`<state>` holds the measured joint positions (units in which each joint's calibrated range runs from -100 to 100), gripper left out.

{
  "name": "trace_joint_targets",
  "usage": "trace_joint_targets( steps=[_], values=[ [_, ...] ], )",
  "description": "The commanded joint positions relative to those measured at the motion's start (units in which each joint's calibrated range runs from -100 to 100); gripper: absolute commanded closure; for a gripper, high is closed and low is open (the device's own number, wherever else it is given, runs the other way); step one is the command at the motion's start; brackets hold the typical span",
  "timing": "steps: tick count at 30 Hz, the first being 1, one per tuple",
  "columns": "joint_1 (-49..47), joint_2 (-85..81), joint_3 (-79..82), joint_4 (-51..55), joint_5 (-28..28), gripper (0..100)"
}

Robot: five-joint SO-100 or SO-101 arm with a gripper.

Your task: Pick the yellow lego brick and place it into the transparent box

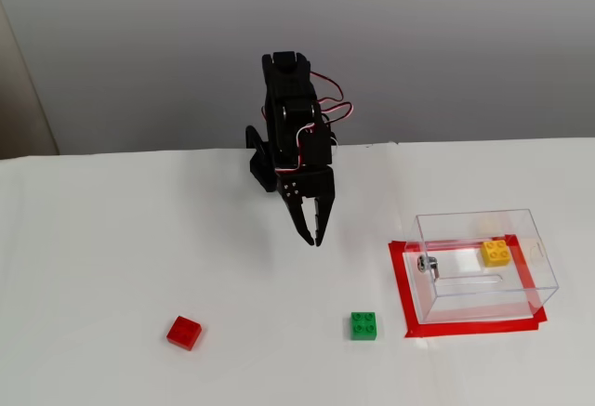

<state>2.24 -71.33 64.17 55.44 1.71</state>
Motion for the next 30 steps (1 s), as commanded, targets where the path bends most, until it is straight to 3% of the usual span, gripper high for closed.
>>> trace_joint_targets(
  steps=[1,11,30],
  values=[
    [0.7,-6.2,6.9,-3.9,0.2,99],
    [0.5,-17.0,23.0,-7.0,0.1,99],
    [0.9,-26.1,34.1,-6.0,0.2,99]
  ],
)
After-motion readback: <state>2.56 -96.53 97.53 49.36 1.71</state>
